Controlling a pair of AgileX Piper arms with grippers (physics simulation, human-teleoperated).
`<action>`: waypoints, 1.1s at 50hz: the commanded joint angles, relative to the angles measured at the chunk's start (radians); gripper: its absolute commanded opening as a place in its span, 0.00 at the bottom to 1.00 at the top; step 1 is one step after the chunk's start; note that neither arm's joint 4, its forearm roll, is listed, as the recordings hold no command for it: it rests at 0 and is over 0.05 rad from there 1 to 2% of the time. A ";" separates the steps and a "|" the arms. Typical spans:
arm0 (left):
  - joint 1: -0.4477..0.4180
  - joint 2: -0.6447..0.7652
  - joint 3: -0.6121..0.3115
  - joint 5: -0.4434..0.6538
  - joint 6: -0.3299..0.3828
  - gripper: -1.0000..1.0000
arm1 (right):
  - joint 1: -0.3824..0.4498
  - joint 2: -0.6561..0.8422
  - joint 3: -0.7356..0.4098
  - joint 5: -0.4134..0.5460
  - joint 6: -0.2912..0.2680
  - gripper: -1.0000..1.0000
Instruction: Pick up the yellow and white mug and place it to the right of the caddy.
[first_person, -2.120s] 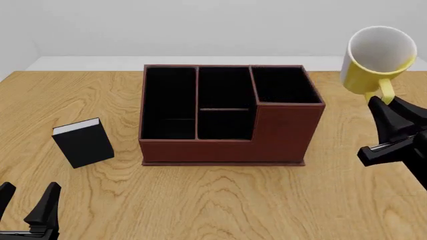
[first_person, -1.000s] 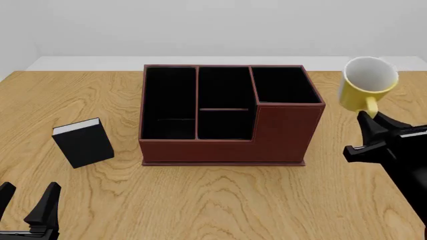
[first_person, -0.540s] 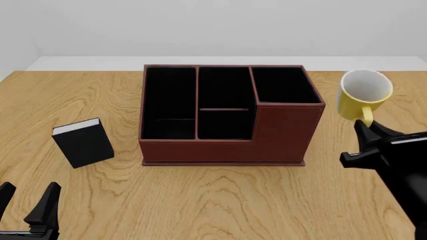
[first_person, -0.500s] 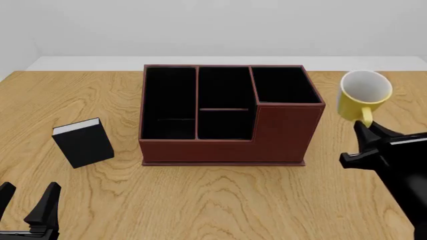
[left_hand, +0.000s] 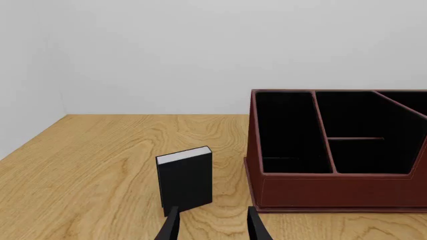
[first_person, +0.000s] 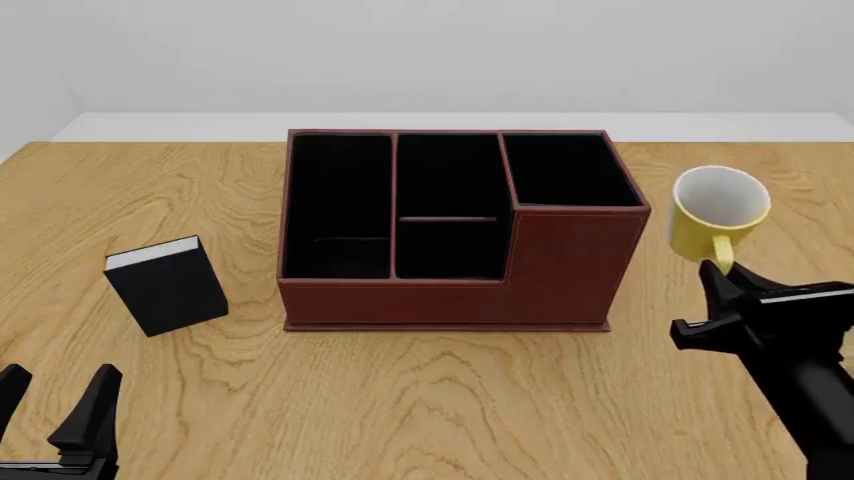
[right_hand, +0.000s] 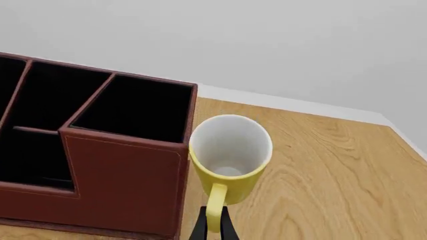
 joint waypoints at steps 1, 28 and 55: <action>0.000 0.000 0.000 0.000 0.000 1.00 | -0.010 0.063 0.022 -0.071 0.013 0.00; 0.000 0.000 0.000 0.000 0.000 1.00 | -0.027 0.206 0.052 -0.206 0.016 0.00; 0.000 0.000 0.000 0.000 0.000 1.00 | -0.043 0.315 0.069 -0.305 0.015 0.00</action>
